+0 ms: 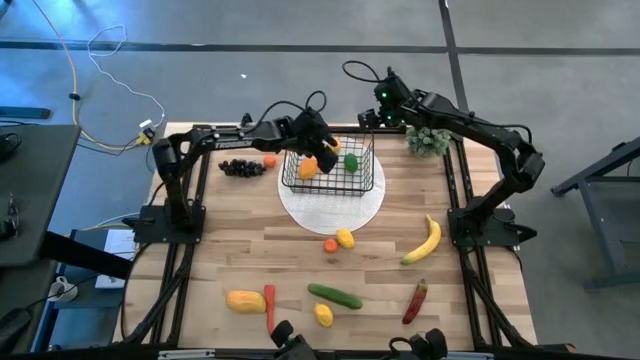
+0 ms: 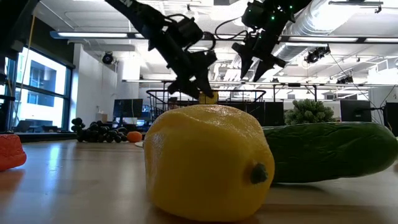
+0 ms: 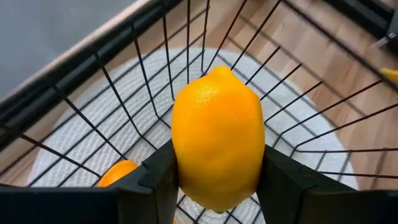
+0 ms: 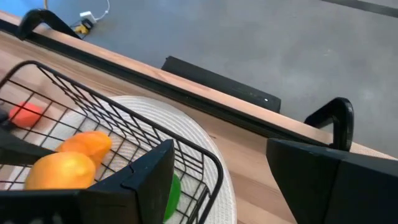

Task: Build produce basket
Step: Put the top yellow lemon into the wire basket, then put the red chili pepper into the wire basket

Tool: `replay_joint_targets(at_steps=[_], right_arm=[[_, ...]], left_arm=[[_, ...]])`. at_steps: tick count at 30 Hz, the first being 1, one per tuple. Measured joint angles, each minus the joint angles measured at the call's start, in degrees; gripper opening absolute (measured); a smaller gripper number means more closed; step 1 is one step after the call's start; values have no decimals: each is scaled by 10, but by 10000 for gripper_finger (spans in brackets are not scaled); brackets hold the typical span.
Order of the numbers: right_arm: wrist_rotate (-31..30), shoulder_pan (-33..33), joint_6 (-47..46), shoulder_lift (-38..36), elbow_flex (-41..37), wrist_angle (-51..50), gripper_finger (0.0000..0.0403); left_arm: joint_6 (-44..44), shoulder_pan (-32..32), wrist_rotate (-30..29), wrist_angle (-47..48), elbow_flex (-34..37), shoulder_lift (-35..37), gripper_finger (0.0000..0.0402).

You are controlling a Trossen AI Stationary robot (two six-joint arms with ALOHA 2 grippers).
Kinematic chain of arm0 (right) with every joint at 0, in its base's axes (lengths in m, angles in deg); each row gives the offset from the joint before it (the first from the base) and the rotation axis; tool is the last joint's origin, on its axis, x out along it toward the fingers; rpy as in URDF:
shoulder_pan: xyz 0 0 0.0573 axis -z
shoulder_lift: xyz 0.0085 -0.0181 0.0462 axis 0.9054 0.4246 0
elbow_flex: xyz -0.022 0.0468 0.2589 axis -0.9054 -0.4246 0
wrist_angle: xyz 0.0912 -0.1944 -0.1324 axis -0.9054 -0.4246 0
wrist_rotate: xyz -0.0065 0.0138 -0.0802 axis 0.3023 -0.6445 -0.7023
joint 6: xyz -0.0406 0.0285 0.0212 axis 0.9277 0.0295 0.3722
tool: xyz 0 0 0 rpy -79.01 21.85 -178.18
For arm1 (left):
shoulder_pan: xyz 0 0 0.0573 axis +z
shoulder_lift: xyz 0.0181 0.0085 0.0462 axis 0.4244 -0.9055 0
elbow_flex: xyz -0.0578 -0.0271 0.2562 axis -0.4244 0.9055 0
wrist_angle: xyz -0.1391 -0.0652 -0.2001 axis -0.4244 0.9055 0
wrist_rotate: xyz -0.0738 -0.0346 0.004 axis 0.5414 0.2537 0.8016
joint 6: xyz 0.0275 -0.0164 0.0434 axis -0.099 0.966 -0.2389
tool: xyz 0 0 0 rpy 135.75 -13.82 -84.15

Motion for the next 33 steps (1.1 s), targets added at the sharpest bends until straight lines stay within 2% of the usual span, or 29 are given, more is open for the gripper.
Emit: replay_joint_targets(at_steps=[10, 21, 27, 33], right_arm=[[0, 0, 0, 0, 0, -7, 236], [0, -2, 0, -6, 0, -54, 236], [2, -17, 13, -46, 0, -75, 236], [17, -43, 21, -104, 1, -133, 236]], left_arm=[[1, 0, 11, -12, 0, -34, 165], [2, 0, 19, -17, 0, -34, 250], [17, 3, 36, -14, 0, -27, 265], [22, 10, 61, -5, 0, 12, 266]])
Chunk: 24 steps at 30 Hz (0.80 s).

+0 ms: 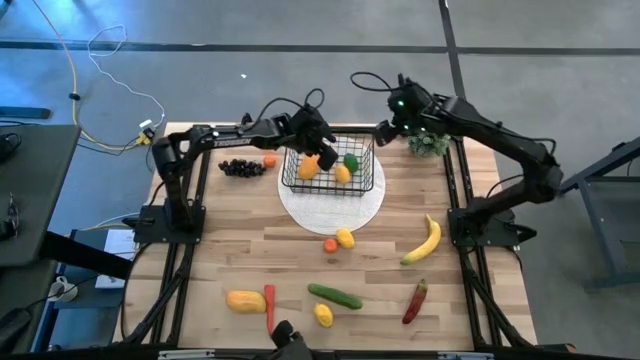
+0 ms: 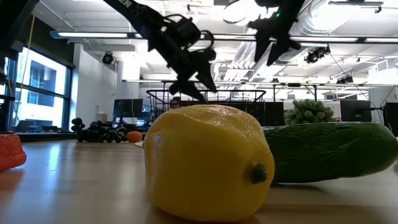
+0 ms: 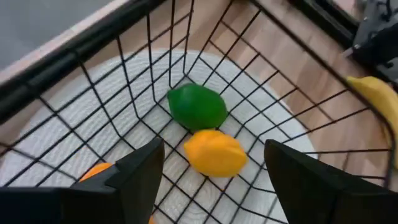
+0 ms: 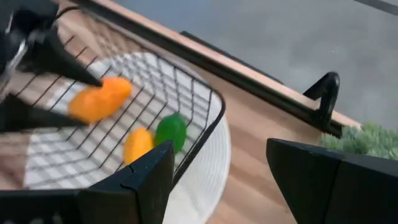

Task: Build produce basket
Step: Put the red chili pepper into the wire basket

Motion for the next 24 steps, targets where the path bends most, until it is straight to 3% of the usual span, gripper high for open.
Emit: replay_joint_targets(at_steps=[8, 15, 24], right_arm=[[23, -51, -34, -61, 0, -71, 236], [43, -121, -135, -83, 0, -170, 236], [43, -256, -367, -83, 0, -251, 236]], left_arm=[[4, -2, -2, 37, 0, 86, 266], [-7, -11, -13, 118, 0, 159, 266], [-61, -46, -131, 232, 0, 240, 266]])
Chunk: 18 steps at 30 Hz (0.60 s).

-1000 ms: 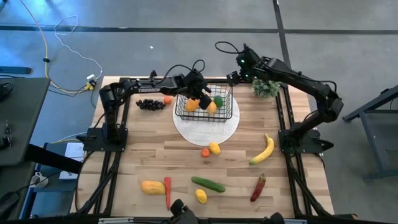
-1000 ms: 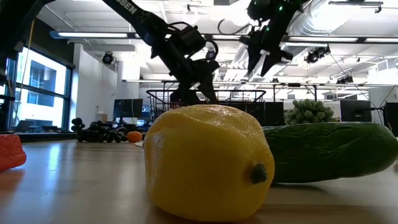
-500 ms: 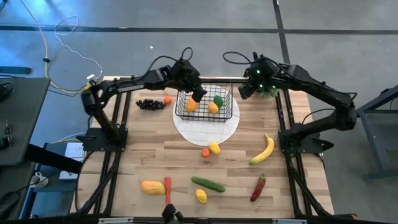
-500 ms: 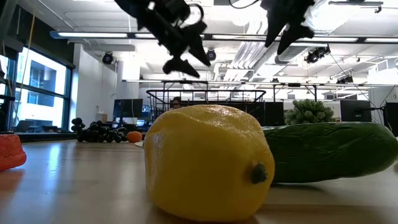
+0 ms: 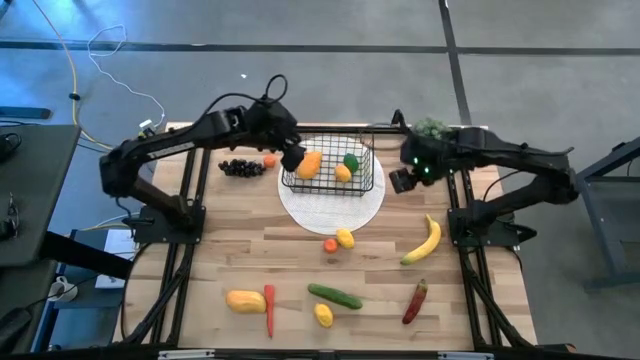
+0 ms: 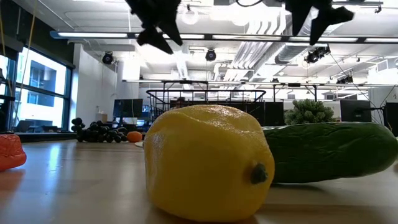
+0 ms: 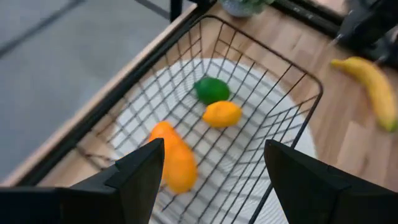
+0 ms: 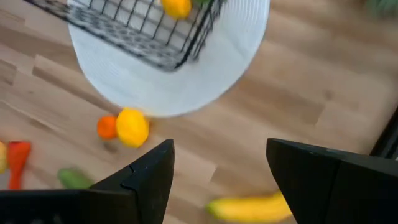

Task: Build produce basket
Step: Put the red chili pepper into the wire basket

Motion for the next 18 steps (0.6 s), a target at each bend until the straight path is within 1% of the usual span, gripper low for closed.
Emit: replay_joint_targets(at_steps=[3, 9, 13, 18], right_arm=[[-4, -52, -102, 0, -6, -5, 236], [1, -162, -309, 1, -53, 18, 236], [2, -234, -441, 1, -97, 72, 236], [2, -313, -576, 8, -148, 140, 236]], left_arm=[[-18, -12, -24, 15, 0, 21, 266], [-30, -29, -26, 37, 0, 55, 266], [-36, -39, -26, 39, 0, 67, 266], [-55, -48, -26, 46, 0, 74, 266]])
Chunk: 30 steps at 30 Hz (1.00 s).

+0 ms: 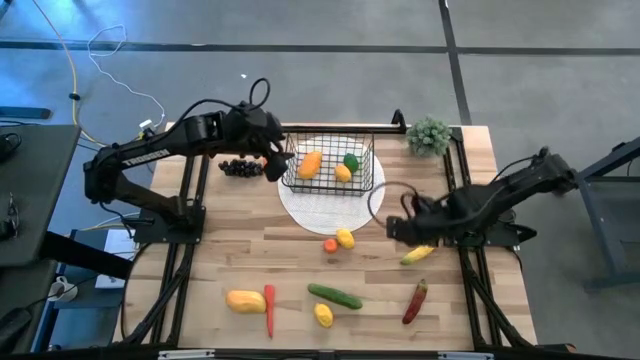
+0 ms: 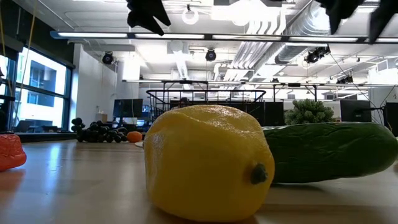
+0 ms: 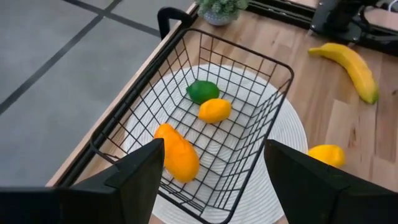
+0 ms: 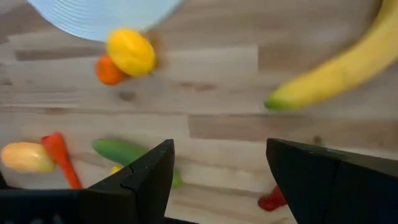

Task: Build produce basket
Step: Put the red chili pepper into the wire basket

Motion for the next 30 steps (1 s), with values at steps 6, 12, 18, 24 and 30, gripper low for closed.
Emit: replay_joint_targets(at_steps=[6, 12, 18, 24, 30], right_arm=[[28, -73, -101, 41, -29, 50, 236], [76, -123, -165, 102, -29, 77, 236], [105, -137, -166, 164, -30, 96, 236], [158, -152, -178, 216, -30, 114, 236], [187, -168, -189, 246, -30, 130, 236]], left_arm=[[0, -8, 0, 12, 0, -1, 266], [0, -8, 0, 18, 0, -1, 266], [0, -8, 0, 17, 0, -1, 266], [0, -8, 0, 17, 0, -1, 266], [0, -8, 0, 16, 0, -1, 266]])
